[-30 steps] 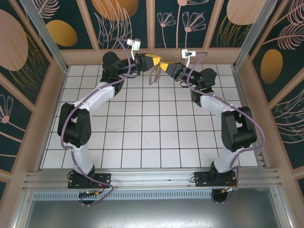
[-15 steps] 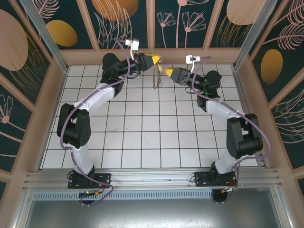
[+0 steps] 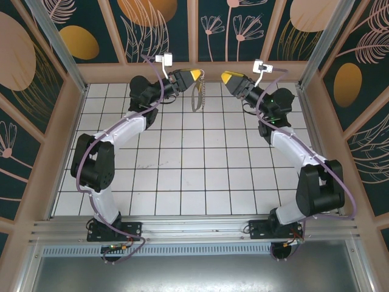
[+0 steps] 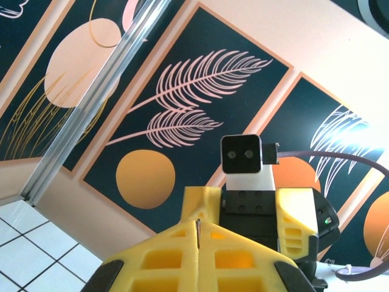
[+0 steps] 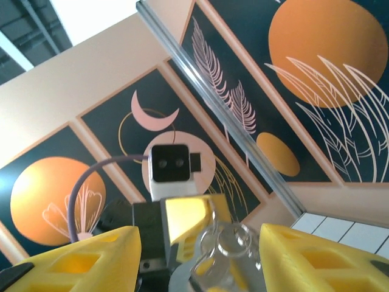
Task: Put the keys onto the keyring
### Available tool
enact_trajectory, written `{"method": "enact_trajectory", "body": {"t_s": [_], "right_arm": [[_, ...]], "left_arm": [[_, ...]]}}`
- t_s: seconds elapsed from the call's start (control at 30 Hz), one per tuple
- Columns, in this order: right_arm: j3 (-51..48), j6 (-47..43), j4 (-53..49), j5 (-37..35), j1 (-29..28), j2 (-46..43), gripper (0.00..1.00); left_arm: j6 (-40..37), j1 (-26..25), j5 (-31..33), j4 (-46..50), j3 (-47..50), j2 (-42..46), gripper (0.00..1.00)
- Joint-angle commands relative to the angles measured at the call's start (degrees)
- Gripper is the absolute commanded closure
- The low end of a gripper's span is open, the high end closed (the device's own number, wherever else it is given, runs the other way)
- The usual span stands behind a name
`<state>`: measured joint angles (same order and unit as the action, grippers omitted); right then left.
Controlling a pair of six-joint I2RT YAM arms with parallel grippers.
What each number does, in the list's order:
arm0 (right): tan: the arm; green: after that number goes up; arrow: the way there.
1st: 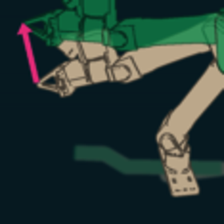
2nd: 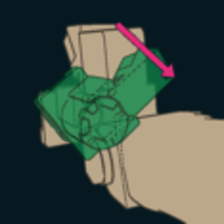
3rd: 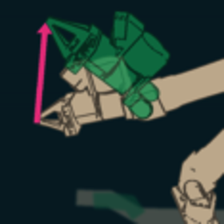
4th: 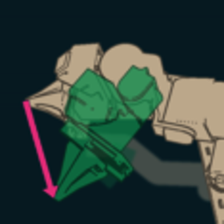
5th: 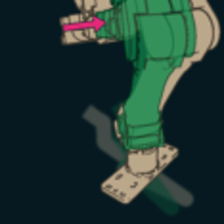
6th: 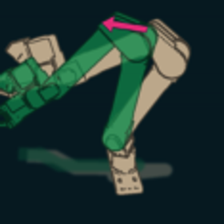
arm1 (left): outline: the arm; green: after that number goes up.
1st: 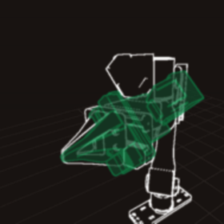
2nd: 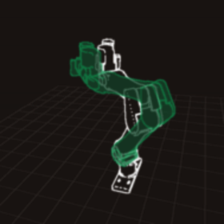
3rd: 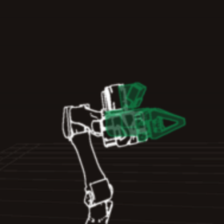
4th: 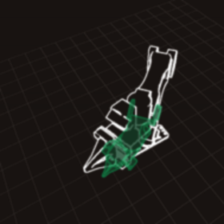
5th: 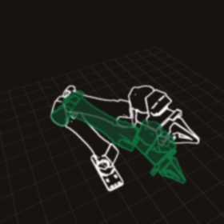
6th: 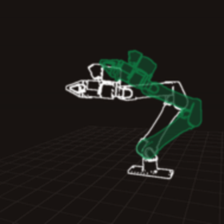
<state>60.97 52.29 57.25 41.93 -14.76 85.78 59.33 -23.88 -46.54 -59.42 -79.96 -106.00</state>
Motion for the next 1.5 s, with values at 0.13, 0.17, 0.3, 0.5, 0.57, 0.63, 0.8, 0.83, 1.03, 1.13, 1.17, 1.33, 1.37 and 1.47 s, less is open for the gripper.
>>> {"method": "enact_trajectory", "body": {"t_s": [0.13,0.17,0.3,0.5,0.57,0.63,0.8,0.83,1.03,1.13,1.17,1.33,1.37,1.47], "right_arm": [[4.26,5.83,7.81,-6.94,-2.48,6.7,0.47],[4.52,6.23,8.13,-7.16,-2.74,7.29,0.47],[4.85,6.53,8.82,-7.63,-3.85,8.55,0.49],[4.26,6.51,9.5,-7.74,-4.58,8.69,0.53],[4.07,6.66,9.85,-7.69,-4.66,8.62,0.54],[3.98,6.59,9.98,-7.69,-4.75,8.42,0.54],[4.33,6.61,9.81,-7.3,-5.24,8.7,0.54],[4.45,6.56,9.83,-7.22,-5.27,8.77,0.55],[5.45,6.23,9.35,-6.44,-6.0,8.97,0.58],[6.0,5.89,8.89,-6.12,-6.24,8.97,0.6],[6.24,5.84,8.58,-6.0,-6.36,9.03,0.61],[7.46,5.16,7.23,-5.46,-7.07,9.45,0.62],[7.63,5.03,6.92,-5.46,-7.22,9.53,0.62],[7.68,5.06,6.96,-5.37,-7.52,9.94,0.62]], "left_arm": [[5.65,-2.06,6.33,-7.13,1.78,2.33,1.0],[5.94,-2.29,6.59,-7.28,1.73,2.21,1.0],[5.82,-2.66,7.64,-7.18,2.05,2.11,1.0],[5.48,-2.76,8.63,-7.04,2.8,1.91,1.0],[5.5,-2.8,8.53,-7.03,2.8,1.69,1.0],[5.5,-2.75,8.47,-7.04,2.72,1.51,1.0],[5.45,-2.75,8.4,-7.03,2.54,1.19,1.0],[5.45,-2.75,8.38,-7.03,2.53,1.15,1.0],[5.28,-2.77,8.14,-6.94,2.51,0.81,1.0],[5.15,-2.76,8.14,-6.85,2.44,0.75,1.0],[5.13,-2.76,8.14,-6.85,2.44,0.71,1.0],[5.18,-2.75,8.0,-6.94,2.36,0.62,1.0],[5.16,-2.75,7.96,-7.07,2.38,0.64,1.0],[5.14,-2.76,7.95,-7.03,2.27,0.63,1.0]]}}
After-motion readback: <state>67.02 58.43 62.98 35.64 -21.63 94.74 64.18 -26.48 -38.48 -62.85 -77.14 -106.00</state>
